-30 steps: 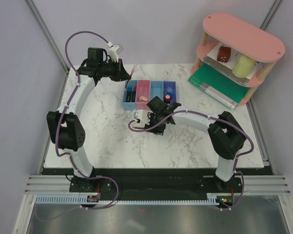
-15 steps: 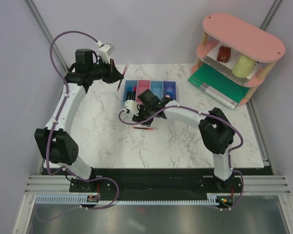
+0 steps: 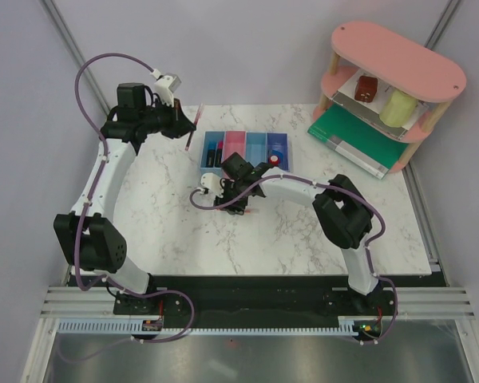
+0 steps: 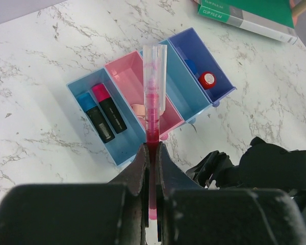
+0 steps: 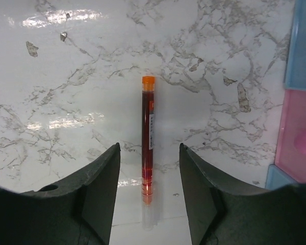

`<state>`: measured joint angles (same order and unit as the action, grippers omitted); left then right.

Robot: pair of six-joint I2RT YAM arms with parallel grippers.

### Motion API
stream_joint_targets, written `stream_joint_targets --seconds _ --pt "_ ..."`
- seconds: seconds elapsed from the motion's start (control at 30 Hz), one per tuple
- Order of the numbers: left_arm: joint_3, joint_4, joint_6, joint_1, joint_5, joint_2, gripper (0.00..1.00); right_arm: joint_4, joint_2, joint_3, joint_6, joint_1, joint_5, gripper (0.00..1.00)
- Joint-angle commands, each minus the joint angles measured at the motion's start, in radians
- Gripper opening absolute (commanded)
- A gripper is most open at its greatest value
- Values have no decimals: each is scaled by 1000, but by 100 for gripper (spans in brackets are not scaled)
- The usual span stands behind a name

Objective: Sort the stationery into containers
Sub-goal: Pick up the pen from the center of the board.

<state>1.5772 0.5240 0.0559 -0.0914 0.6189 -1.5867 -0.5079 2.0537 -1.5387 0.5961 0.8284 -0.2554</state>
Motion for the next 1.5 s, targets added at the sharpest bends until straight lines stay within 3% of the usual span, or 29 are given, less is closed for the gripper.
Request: stream_joint_targets --seconds 0.0,0.2,0.27,0.3,0.4,0.63,0.8,1.13,1.47 --pt "17 -24 28 7 -1 21 2 3 49 0 18 3 -4 57" --pt "36 -42 -5 10 30 -13 2 11 89 -8 25 3 19 53" --pt "61 -65 -33 10 54 -47 2 11 98 -3 31 3 36 37" --pt "73 -87 -47 10 65 -79 2 12 100 0 34 3 45 20" --pt "147 -102 -128 9 145 -156 2 8 89 20 41 3 53 0" --pt "407 -101 -224 -30 261 -428 2 -4 -24 132 25 3 57 0" --pt "495 -110 -264 -71 320 -530 2 3 -179 253 -2 3 62 0" --pt "498 -180 -355 -188 363 -654 2 -69 -385 327 -13 -75 93 0" --pt "441 -219 -364 -238 300 -708 2 -109 -529 212 -36 -204 128 0"
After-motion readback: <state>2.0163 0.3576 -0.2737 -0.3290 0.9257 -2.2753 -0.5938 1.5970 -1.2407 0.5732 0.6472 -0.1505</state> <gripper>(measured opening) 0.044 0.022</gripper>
